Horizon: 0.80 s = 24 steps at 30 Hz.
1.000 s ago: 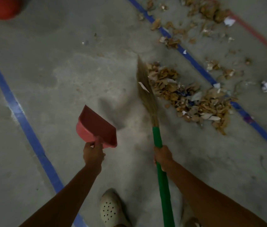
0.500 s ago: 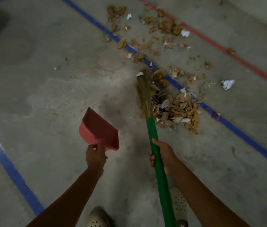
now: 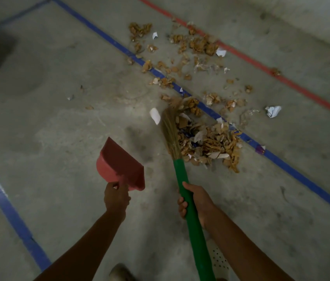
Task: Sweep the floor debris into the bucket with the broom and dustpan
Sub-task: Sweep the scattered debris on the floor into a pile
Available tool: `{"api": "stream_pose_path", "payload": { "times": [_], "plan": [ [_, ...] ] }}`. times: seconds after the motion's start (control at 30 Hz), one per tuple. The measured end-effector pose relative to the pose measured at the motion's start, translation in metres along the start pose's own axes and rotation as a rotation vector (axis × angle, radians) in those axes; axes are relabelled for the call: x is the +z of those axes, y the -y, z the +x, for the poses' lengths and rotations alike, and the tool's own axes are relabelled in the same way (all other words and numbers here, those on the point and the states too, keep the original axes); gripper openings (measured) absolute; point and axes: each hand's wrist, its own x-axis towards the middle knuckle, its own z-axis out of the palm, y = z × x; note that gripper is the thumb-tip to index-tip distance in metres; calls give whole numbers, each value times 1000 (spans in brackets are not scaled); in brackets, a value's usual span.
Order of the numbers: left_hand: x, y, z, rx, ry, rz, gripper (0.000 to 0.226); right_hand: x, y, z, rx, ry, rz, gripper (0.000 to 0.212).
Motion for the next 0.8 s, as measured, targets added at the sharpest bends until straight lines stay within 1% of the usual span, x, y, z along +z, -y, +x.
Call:
{"api": "stream_pose_path", "payload": {
  "times": [0.1,0.17,0.23,0.37,0.47,0.63,0.8],
  "plan": [
    [-3,-2,-1,7,2,7,43,6,3,-2,-8,13,13,24],
    [-6,-4,-2,7,-7,8,43,10,3,-2,-28,-25,-30,25],
    [-9,-4,-1,4,-4,-4,43,14,0,0,-77,-92,-124,27],
    [-22,-6,4,-8,-22,-29,42,21,-12,7,-248,-175,-423,20],
    [-37,-6,12,-24,-35,-35,43,32,-23,13,-344,-175,-635,21],
    [-75,3,31,-52,-116,-11,41,77,-44,39,-326,-91,-979,19],
    [-124,25,61,-159,-217,96,46,139,-78,82,-282,-1,-1469,36]
  ]
}}
